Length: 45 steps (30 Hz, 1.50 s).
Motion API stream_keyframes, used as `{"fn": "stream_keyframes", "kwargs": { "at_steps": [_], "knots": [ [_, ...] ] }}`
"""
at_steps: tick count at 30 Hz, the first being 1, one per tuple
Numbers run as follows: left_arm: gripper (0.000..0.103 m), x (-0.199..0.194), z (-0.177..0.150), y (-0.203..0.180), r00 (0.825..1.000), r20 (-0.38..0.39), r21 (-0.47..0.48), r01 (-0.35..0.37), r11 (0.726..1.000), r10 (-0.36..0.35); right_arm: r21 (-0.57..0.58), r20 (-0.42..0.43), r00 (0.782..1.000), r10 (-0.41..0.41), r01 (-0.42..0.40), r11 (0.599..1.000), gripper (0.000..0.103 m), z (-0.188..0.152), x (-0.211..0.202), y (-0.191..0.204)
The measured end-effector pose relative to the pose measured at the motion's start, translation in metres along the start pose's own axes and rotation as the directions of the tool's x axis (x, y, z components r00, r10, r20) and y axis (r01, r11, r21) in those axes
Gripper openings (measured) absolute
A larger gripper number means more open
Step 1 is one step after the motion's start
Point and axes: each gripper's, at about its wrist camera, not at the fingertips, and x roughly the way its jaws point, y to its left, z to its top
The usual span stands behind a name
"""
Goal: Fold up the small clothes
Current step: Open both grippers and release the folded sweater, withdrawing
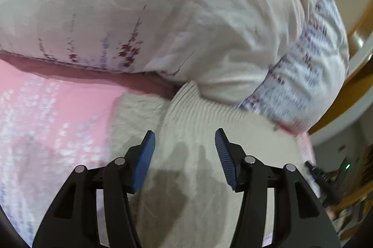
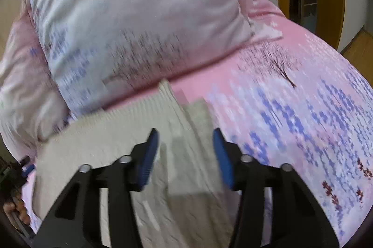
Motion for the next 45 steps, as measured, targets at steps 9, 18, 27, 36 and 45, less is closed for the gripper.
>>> {"fn": "stream_keyframes", "kwargs": {
  "at_steps": [9, 18, 27, 36, 45],
  "knots": [
    [0.054, 0.019, -0.015, -0.008, 0.991, -0.031, 0.101, -0.126, 0.987, 0.13, -0.122, 0.015, 0.994, -0.107, 0.108, 0.987, 0.028, -0.015, 0.001, 0.018],
    [0.054, 0.041, 0.014, -0.012, 0.987, -0.06, 0.098, -0.145, 0.984, 0.152, -0.167, 0.002, 1.0, -0.006, 0.007, 0.986, 0.065, 0.042, 0.021, 0.037],
    [0.021, 0.042, 0.019, -0.002, 0.988, -0.018, 0.05, -0.155, 0.987, 0.156, -0.131, -0.111, 0.993, 0.028, -0.042, 0.991, 0.01, 0.048, 0.057, 0.035],
    [0.0, 0.02, 0.031, -0.001, 0.983, 0.097, 0.014, -0.16, 0.987, 0.157, 0.007, 0.032, 0.997, 0.065, -0.065, 0.998, 0.008, 0.062, 0.035, 0.007],
    [0.0, 0.026, 0.033, 0.027, 0.984, 0.045, -0.069, -0.169, 0.983, 0.172, -0.068, -0.036, 0.995, -0.093, 0.09, 0.994, 0.048, 0.051, 0.06, 0.021]
  ]
}}
